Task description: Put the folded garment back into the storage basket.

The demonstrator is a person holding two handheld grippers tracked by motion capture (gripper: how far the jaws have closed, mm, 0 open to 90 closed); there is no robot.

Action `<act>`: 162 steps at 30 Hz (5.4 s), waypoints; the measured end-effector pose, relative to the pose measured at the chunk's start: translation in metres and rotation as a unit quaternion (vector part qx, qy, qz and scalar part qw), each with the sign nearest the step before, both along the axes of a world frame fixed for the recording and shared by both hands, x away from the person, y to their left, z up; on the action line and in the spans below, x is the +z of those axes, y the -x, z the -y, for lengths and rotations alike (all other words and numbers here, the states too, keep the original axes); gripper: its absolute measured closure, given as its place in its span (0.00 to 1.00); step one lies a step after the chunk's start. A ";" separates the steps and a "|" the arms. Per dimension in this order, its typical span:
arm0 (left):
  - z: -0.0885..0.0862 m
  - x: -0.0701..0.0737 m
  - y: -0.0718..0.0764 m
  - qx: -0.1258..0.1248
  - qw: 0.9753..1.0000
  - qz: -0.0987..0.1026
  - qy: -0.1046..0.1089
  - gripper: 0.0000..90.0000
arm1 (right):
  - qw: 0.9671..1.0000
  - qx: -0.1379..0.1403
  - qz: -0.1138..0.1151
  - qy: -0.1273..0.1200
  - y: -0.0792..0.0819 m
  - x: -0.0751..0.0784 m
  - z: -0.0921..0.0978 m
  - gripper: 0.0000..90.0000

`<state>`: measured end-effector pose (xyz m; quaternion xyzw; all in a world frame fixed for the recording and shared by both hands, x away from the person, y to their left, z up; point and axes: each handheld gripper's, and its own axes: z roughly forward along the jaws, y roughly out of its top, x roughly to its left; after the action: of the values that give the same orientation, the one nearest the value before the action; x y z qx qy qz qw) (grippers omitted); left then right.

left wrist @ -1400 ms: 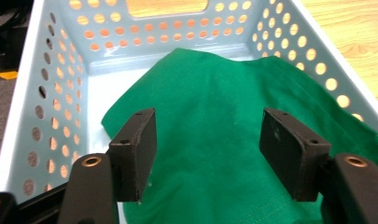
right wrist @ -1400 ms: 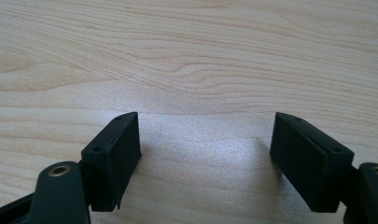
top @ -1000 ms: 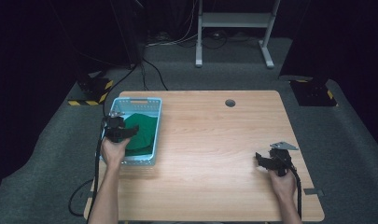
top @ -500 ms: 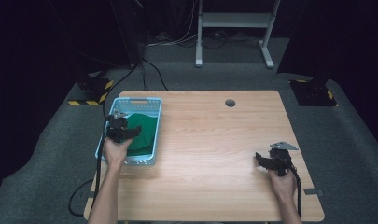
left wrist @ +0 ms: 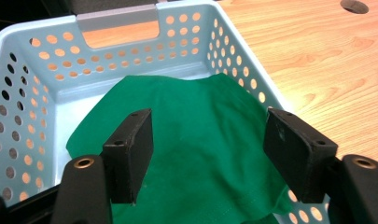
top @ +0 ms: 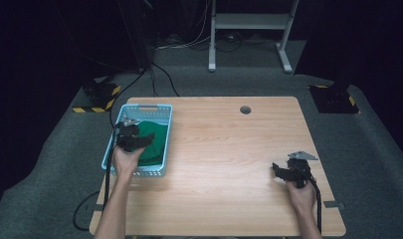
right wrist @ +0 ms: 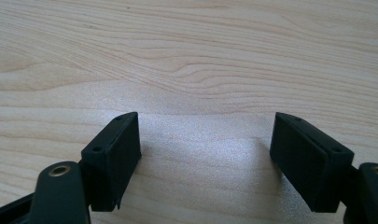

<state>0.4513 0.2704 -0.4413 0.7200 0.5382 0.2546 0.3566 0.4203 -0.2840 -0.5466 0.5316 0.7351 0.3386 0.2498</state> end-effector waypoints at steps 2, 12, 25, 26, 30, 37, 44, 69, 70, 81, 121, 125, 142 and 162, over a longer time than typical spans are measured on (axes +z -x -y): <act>0.001 0.001 0.000 -0.002 1.000 0.001 0.001 0.37 | 1.000 0.001 0.000 0.000 0.000 0.000 0.000 0.27; 0.008 0.003 0.003 -0.012 1.000 0.005 0.006 0.37 | 1.000 0.001 0.001 0.001 0.000 0.000 0.000 0.27; 0.021 0.011 0.009 -0.022 0.999 0.020 0.022 0.37 | 1.000 0.001 0.000 0.001 0.000 0.000 0.000 0.27; 0.022 0.012 0.009 -0.023 0.999 0.021 0.021 0.37 | 1.000 0.001 0.000 0.000 0.000 0.000 0.000 0.27; 0.025 0.013 0.010 -0.027 0.999 0.023 0.020 0.37 | 1.000 0.001 0.000 0.000 0.000 0.000 0.000 0.27; 0.026 0.014 0.010 -0.030 0.998 0.024 0.051 0.37 | 1.000 0.001 0.000 0.000 0.000 0.000 0.000 0.27; 0.030 0.016 0.013 -0.038 0.998 0.026 0.050 0.37 | 1.000 0.001 0.001 0.001 0.000 0.000 0.000 0.27; 0.048 0.023 0.022 -0.069 0.995 0.035 0.059 0.37 | 1.000 0.001 0.000 0.000 0.000 0.000 0.000 0.27; 0.049 0.023 0.022 -0.071 0.995 0.035 0.058 0.37 | 1.000 0.001 0.000 0.000 0.000 0.000 0.000 0.27; 0.059 0.028 0.026 -0.086 0.994 0.042 0.056 0.37 | 1.000 0.001 0.000 0.001 0.000 0.000 0.000 0.27; 0.085 0.021 0.034 -0.115 0.991 0.050 0.055 0.38 | 1.000 0.001 0.000 0.000 0.000 0.000 0.000 0.27; 0.086 0.020 0.035 -0.117 0.990 0.050 0.054 0.38 | 1.000 0.001 0.000 0.000 0.000 0.000 0.000 0.27; 0.099 0.018 0.038 -0.134 0.988 0.051 0.060 0.38 | 1.000 0.002 0.000 0.000 0.000 0.000 0.000 0.27; 0.112 0.015 0.041 -0.150 0.986 0.049 0.062 0.38 | 1.000 0.002 0.000 0.000 0.000 0.000 0.000 0.27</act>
<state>0.4106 0.1581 -0.4268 0.7556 0.4209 0.1990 0.4608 0.4203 -0.2838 -0.5466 0.5299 0.7361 0.3393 0.2494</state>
